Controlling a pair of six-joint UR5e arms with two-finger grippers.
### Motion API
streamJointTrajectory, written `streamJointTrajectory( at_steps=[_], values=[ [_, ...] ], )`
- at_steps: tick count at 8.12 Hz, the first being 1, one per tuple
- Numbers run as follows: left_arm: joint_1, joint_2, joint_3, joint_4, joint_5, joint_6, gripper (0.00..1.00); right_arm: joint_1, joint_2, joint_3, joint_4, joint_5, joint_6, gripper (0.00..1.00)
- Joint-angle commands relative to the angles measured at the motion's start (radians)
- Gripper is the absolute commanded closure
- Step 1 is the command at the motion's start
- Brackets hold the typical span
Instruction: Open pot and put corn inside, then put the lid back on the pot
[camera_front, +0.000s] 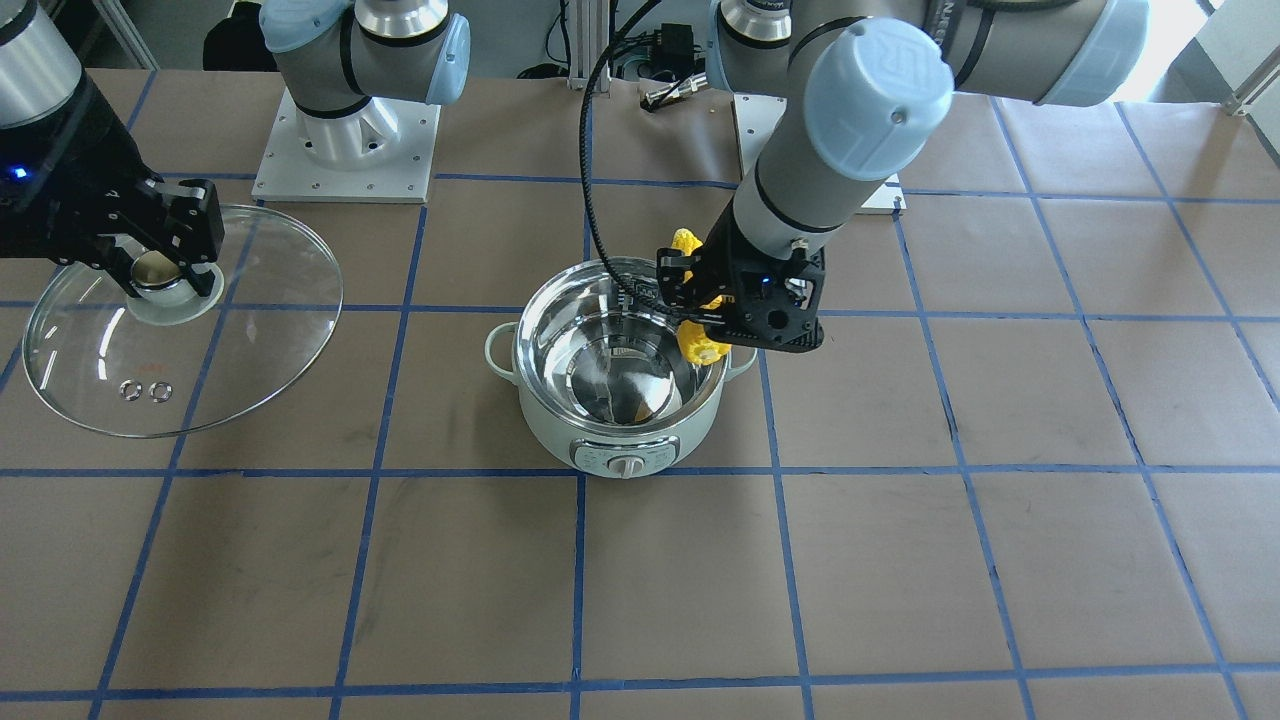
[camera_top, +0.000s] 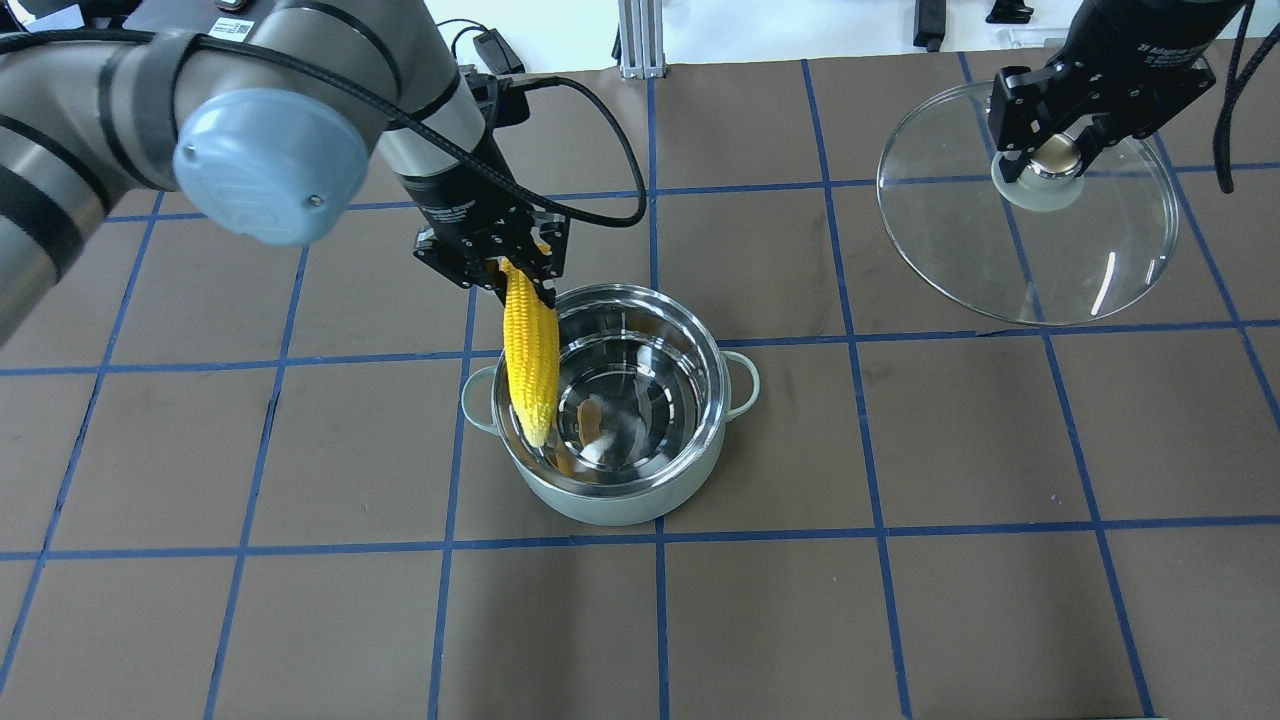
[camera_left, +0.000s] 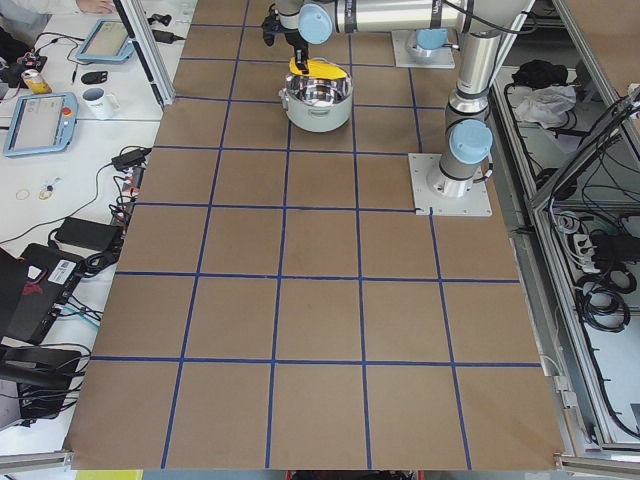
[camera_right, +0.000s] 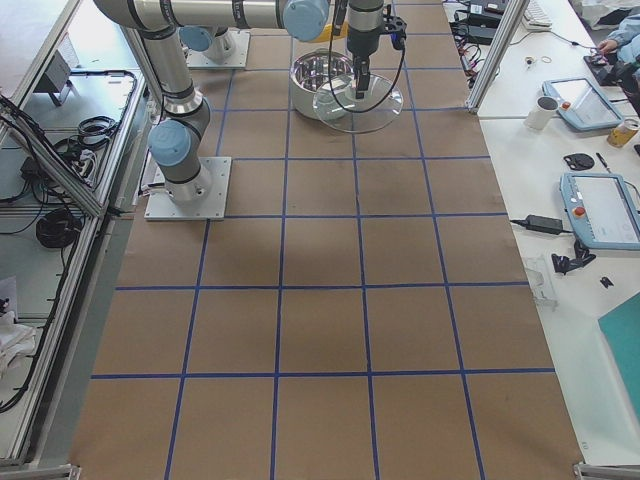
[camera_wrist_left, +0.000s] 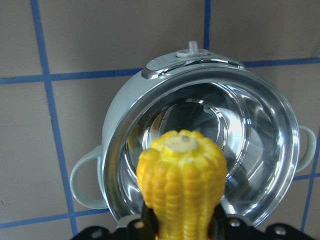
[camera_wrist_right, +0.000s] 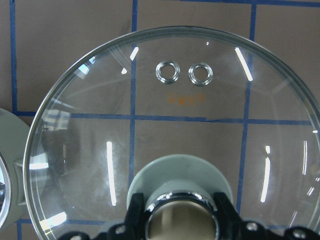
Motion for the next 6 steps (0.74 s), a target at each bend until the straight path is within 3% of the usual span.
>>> streamJointTrajectory(
  at_steps=[1, 4, 6],
  values=[
    [-0.071, -0.074, -0.011, 0.040, -0.003, -0.022, 1.00, 0.000, 0.000, 0.000, 0.000, 0.003, 0.000, 1.00],
    [-0.092, -0.118, -0.107, 0.188, -0.001, -0.041, 1.00, 0.000, 0.000, 0.000, 0.000, 0.003, 0.000, 1.00],
    [-0.094, -0.134, -0.111, 0.202, -0.004, -0.082, 1.00, 0.000, 0.000, 0.000, 0.000, 0.004, 0.002, 1.00]
  ],
)
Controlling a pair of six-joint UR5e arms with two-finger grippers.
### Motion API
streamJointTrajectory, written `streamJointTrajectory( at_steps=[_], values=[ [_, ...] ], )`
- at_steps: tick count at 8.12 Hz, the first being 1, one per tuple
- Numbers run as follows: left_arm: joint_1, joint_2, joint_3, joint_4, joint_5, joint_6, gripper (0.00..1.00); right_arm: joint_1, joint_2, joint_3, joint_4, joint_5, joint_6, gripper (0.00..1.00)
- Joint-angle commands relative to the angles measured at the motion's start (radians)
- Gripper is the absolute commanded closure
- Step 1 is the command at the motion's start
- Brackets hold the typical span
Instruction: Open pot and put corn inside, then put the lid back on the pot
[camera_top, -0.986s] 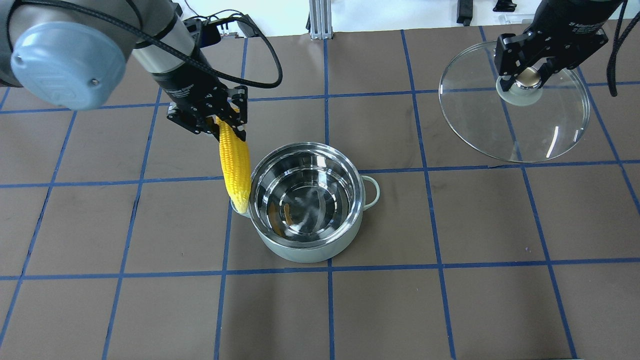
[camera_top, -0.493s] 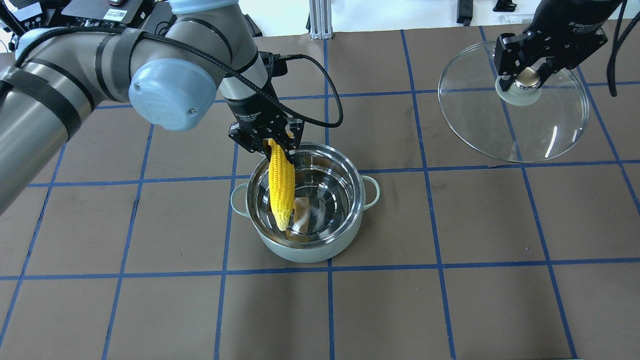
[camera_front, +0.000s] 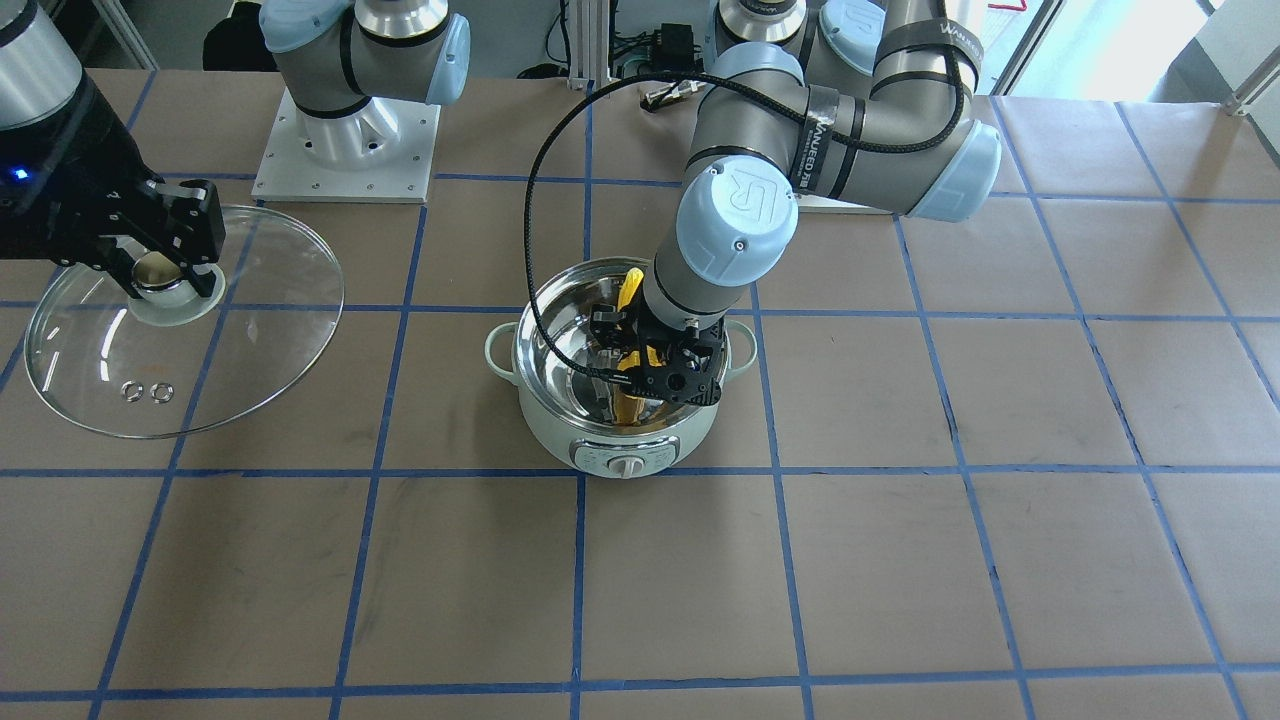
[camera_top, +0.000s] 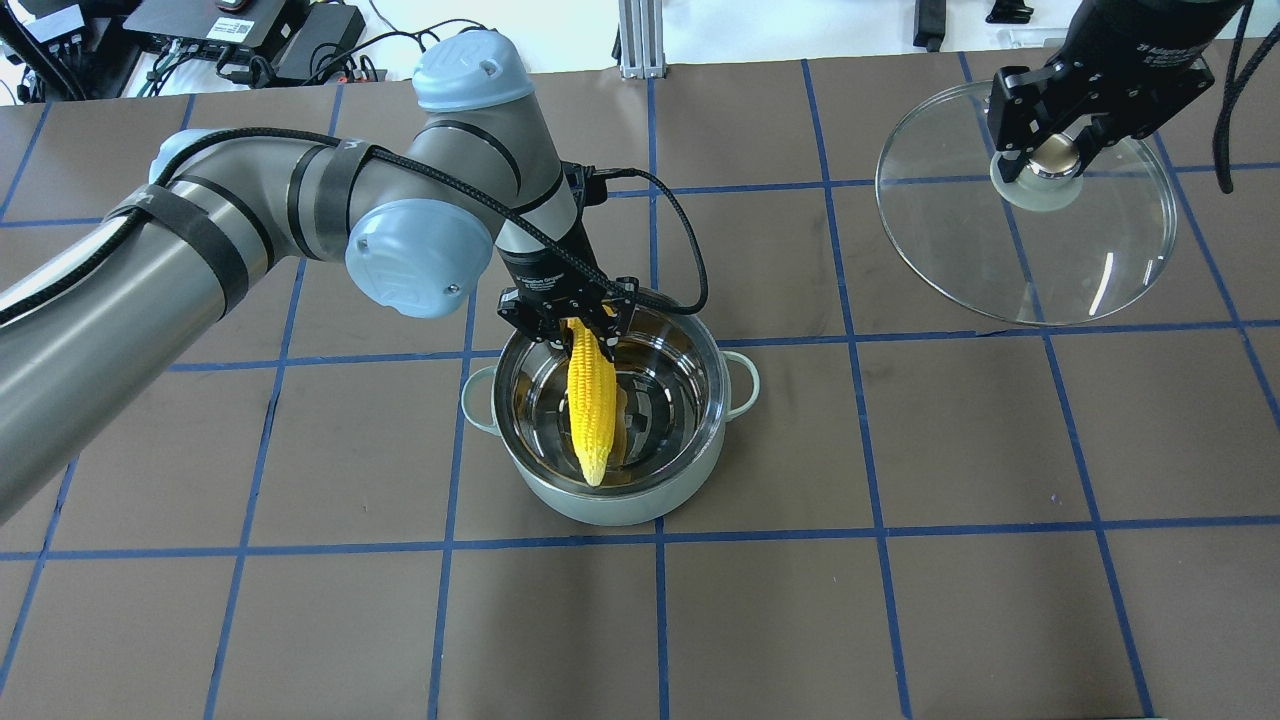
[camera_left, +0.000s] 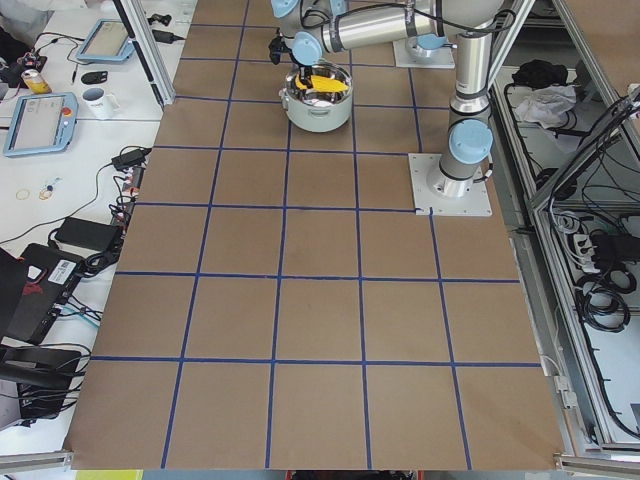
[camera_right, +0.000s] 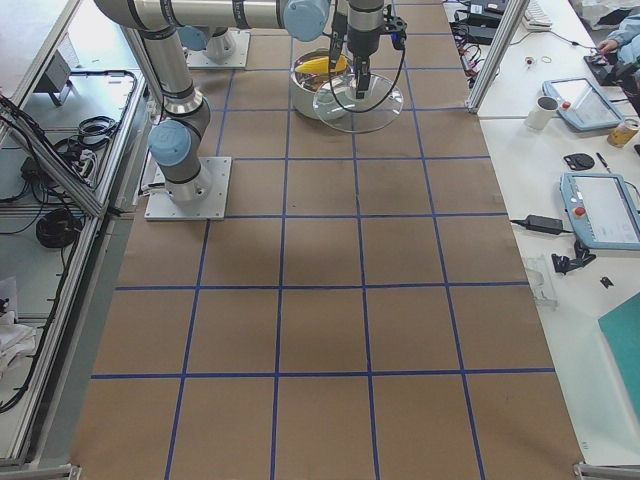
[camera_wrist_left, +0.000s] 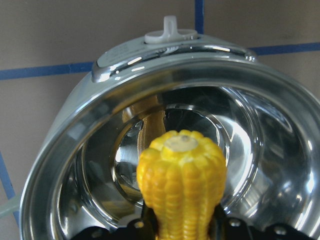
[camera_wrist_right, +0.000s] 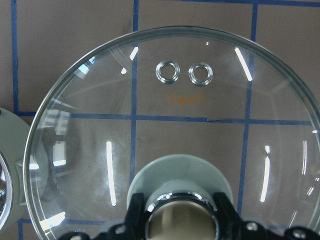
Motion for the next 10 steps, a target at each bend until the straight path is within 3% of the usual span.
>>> streamJointTrajectory(
  at_steps=[1, 4, 7, 10],
  values=[
    [-0.007, -0.027, -0.014, 0.026, 0.000, -0.026, 1.00, 0.000, 0.000, 0.000, 0.000, 0.001, 0.003, 1.00],
    [-0.024, -0.033, -0.011, 0.026, 0.009, -0.027, 0.00, 0.002, 0.000, 0.000, 0.000, 0.002, 0.014, 1.00],
    [-0.018, 0.007, -0.004, 0.010, 0.014, -0.066, 0.00, 0.003, 0.000, -0.002, -0.002, 0.015, 0.017, 1.00],
    [0.006, 0.030, 0.074, 0.005, 0.144, -0.058, 0.00, 0.014, 0.001, -0.026, -0.002, 0.015, 0.052, 1.00]
  ],
)
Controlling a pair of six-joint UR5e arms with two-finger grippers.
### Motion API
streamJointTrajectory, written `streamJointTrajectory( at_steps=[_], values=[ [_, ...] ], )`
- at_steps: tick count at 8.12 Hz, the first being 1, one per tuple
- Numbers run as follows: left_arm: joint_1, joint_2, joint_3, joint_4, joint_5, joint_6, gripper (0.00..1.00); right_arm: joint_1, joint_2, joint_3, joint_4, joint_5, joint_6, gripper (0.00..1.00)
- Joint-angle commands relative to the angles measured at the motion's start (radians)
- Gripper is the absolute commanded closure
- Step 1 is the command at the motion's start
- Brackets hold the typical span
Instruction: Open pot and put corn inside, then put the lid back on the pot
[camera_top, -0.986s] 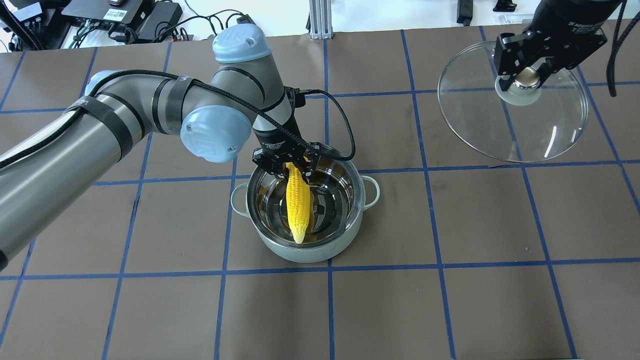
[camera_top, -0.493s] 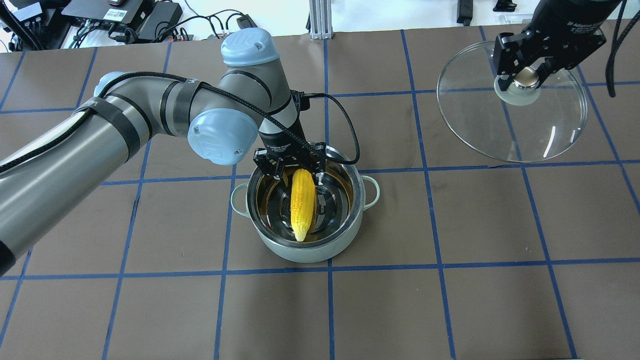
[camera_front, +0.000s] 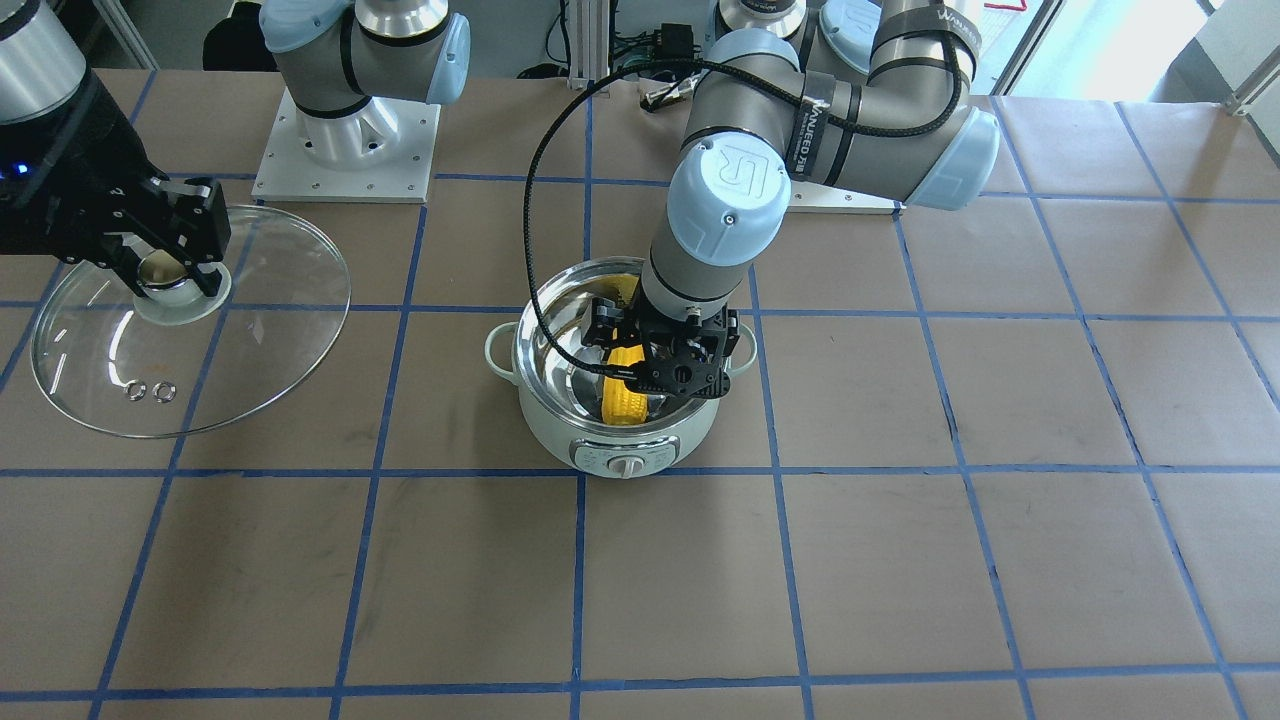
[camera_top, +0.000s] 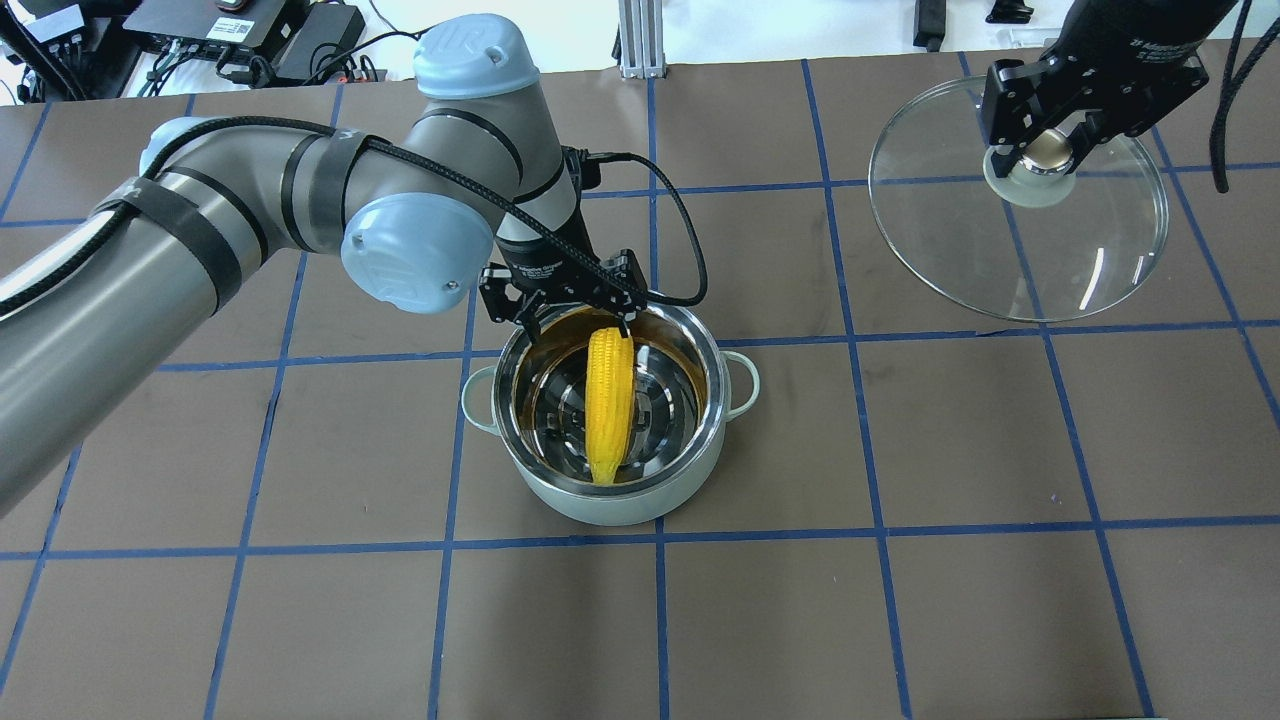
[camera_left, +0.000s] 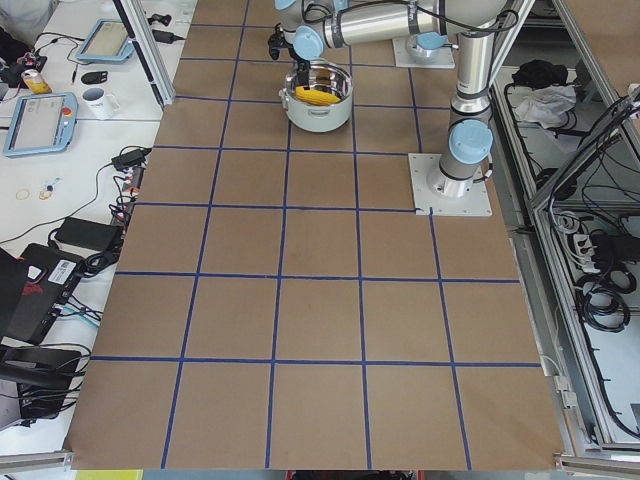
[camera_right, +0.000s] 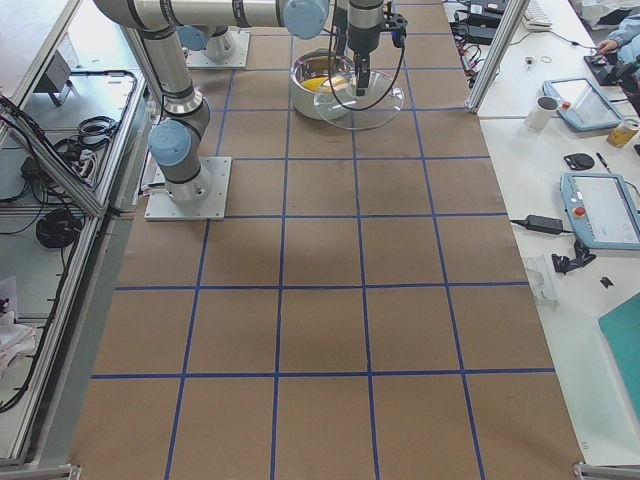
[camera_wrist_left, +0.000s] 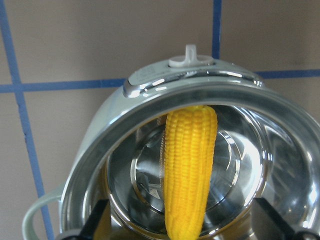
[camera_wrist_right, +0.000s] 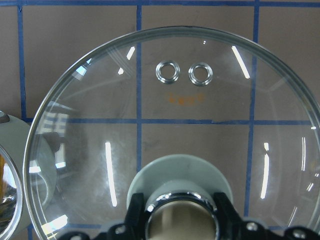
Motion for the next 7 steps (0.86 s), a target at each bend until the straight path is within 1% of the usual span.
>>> streamJointTrajectory(
  at_steps=[1, 2, 3, 4, 5, 6, 7],
  values=[
    [0.036, 0.015, 0.110, -0.025, 0.105, 0.011, 0.00, 0.034, 0.006, -0.022, 0.001, 0.003, 0.063, 1.00],
    [0.068, 0.022, 0.156, -0.064, 0.149, 0.025, 0.00, 0.073, 0.012, -0.022, -0.001, 0.016, 0.124, 1.00],
    [0.097, 0.027, 0.181, -0.088, 0.151, 0.026, 0.00, 0.122, 0.028, -0.022, -0.001, 0.035, 0.214, 1.00],
    [0.122, 0.035, 0.184, -0.089, 0.153, 0.048, 0.00, 0.175, 0.036, -0.022, -0.003, 0.044, 0.268, 1.00],
    [0.137, 0.038, 0.184, -0.083, 0.179, 0.145, 0.00, 0.218, 0.048, -0.011, -0.012, 0.093, 0.340, 1.00],
    [0.148, 0.039, 0.184, -0.080, 0.205, 0.173, 0.00, 0.267, 0.079, -0.011, -0.051, 0.131, 0.397, 1.00],
    [0.170, 0.041, 0.184, -0.077, 0.206, 0.178, 0.00, 0.319, 0.126, -0.013, -0.093, 0.134, 0.455, 1.00]
  ],
)
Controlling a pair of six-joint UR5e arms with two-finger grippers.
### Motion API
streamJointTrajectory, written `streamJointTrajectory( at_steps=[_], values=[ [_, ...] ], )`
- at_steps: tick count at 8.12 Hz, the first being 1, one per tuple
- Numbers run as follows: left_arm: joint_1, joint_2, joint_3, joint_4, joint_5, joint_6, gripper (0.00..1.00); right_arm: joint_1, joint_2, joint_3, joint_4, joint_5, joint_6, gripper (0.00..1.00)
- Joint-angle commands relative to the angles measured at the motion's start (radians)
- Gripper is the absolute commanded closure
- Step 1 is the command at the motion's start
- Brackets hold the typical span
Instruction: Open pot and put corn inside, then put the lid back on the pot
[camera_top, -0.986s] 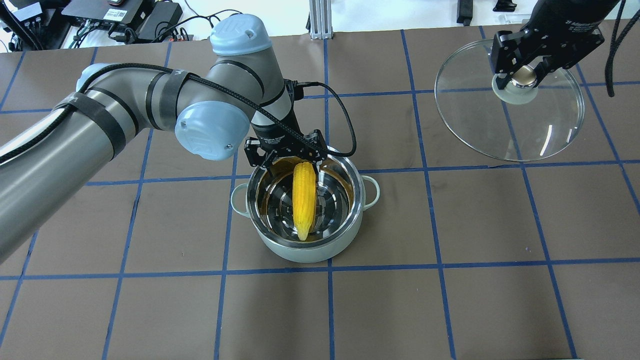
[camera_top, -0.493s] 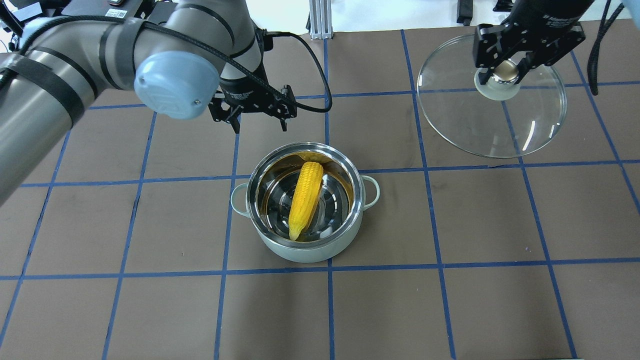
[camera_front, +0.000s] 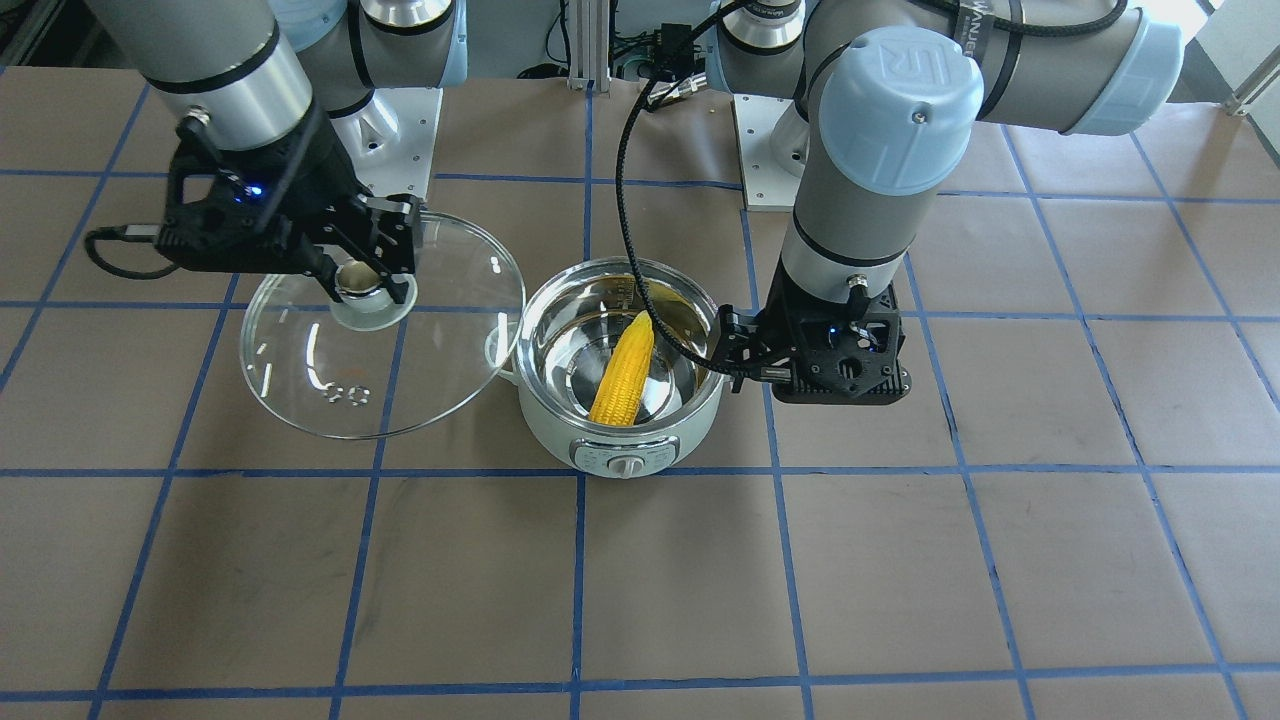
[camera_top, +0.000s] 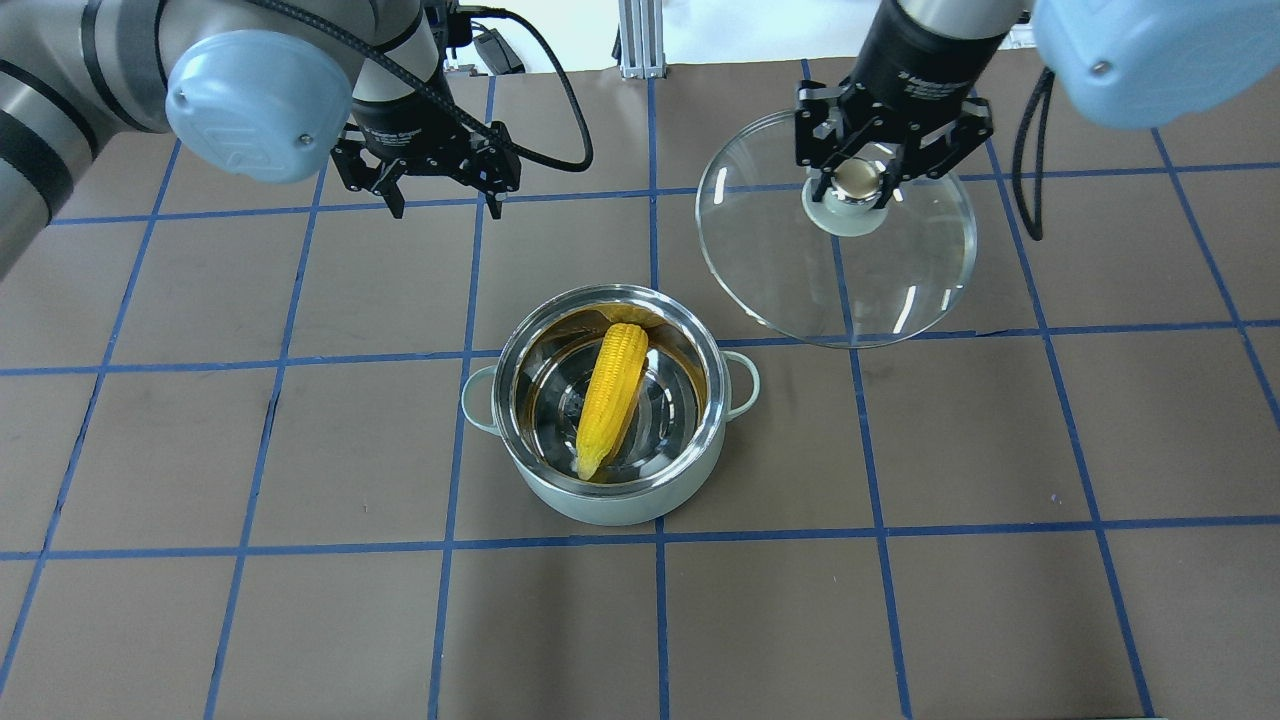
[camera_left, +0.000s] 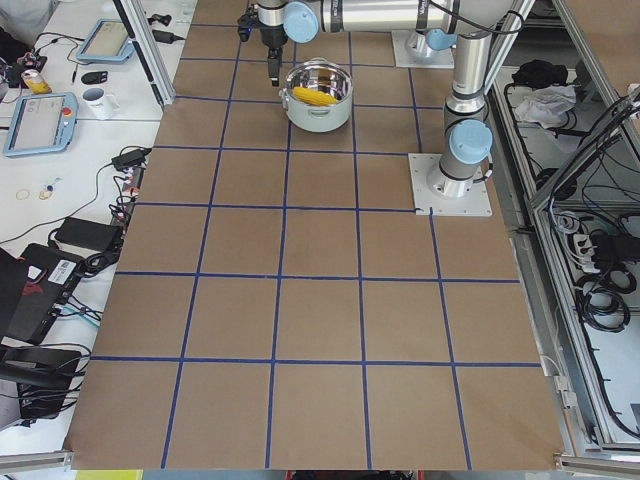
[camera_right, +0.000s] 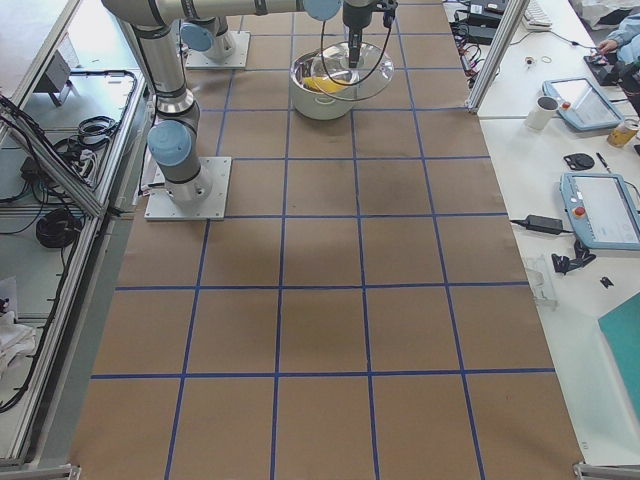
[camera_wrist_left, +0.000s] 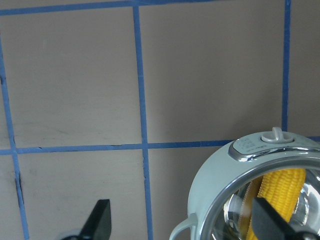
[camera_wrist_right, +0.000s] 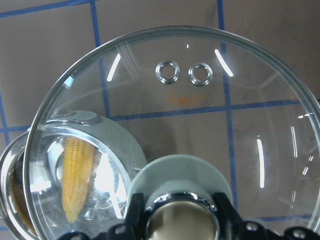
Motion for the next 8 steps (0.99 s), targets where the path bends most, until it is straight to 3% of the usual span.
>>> streamJointTrajectory(
  at_steps=[1, 4, 6, 8],
  values=[
    [0.035, 0.028, 0.002, 0.003, 0.026, 0.048, 0.00, 0.156, 0.095, 0.005, -0.110, 0.038, 0.201, 1.00],
    [0.052, 0.067, -0.007, 0.011, 0.026, 0.170, 0.00, 0.313, 0.170, 0.031, -0.188, 0.036, 0.351, 1.00],
    [0.061, 0.075, -0.015, 0.018, 0.021, 0.177, 0.00, 0.326, 0.167, 0.111, -0.235, 0.032, 0.377, 1.00],
    [0.061, 0.076, -0.019, 0.024, 0.017, 0.175, 0.00, 0.352, 0.176, 0.119, -0.257, 0.036, 0.415, 1.00]
  ],
)
